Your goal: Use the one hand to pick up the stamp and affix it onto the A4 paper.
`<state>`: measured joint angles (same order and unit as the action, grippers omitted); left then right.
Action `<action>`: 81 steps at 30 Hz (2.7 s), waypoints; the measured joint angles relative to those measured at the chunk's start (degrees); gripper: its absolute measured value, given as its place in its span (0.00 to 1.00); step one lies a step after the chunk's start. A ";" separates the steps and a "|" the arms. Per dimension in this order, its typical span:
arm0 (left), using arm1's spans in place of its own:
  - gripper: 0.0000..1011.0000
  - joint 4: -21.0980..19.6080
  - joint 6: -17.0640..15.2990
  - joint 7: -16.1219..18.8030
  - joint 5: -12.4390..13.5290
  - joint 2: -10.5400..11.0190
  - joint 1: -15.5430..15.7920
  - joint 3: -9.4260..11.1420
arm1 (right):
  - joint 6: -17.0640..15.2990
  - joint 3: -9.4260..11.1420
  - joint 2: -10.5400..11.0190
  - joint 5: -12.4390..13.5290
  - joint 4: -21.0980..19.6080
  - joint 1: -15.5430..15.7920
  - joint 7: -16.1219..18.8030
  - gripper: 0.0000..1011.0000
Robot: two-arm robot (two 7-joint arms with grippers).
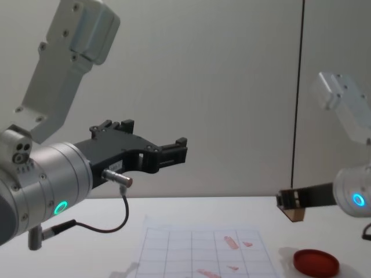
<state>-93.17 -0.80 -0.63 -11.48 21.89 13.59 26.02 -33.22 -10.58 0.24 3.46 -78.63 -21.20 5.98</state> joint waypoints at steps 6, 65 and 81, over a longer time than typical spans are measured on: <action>0.99 0.00 0.00 0.00 0.00 0.00 0.00 0.00 | -0.59 0.38 1.06 -0.76 -1.91 1.68 0.71 0.22; 0.99 0.00 0.00 0.00 0.00 0.00 0.00 0.00 | -1.03 1.23 3.22 -4.30 -2.82 6.09 1.72 0.22; 0.99 0.00 0.00 0.00 0.00 0.00 0.00 0.00 | -0.29 0.96 2.93 -4.84 -2.49 6.04 1.94 0.30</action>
<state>-93.18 -0.80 -0.63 -11.48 21.89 13.59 26.02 -33.51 -9.62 3.16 -1.38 -81.12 -15.17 7.93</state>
